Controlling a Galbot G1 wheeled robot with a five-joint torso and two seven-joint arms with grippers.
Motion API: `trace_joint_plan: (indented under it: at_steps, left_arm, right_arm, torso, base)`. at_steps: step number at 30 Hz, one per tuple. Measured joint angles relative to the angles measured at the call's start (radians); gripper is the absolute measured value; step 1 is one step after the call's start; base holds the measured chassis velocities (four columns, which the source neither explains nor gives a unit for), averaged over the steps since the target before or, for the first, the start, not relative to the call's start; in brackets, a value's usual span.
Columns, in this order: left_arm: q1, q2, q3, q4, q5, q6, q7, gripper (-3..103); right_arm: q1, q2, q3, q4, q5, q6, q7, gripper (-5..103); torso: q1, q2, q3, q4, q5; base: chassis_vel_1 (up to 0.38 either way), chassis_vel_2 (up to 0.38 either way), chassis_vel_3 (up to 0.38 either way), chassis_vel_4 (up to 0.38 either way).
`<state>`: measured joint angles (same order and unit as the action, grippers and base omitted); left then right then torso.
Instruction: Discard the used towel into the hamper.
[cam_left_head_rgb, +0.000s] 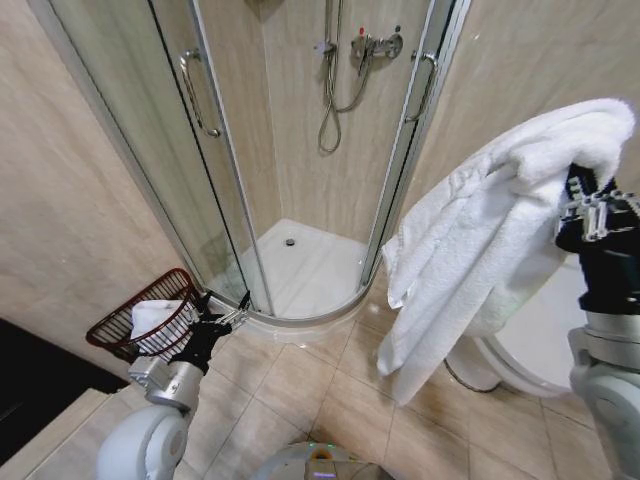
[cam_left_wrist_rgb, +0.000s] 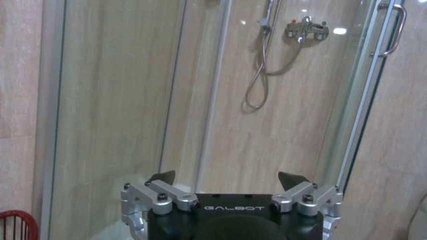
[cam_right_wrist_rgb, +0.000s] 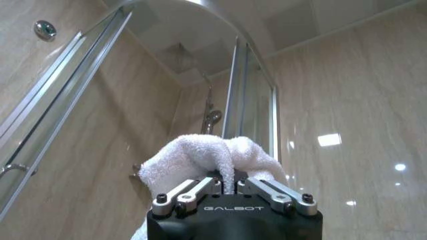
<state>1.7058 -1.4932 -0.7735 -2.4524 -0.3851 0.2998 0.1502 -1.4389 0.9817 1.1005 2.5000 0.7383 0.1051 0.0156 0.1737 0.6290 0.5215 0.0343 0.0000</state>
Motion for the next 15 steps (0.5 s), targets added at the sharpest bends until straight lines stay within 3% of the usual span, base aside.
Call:
trace_joint_plan:
  at_steps: [15]
  left_arm:
    - [0.000,0.000,0.000,0.000,0.000,0.000,0.000,100]
  right_arm:
    - [-0.004,-0.020,0.071,0.000,0.064,0.022,-0.001,8]
  torso:
    - [0.027,0.063,0.036,0.0000,-0.0001]
  base:
    - [0.000,0.000,0.000,0.000]
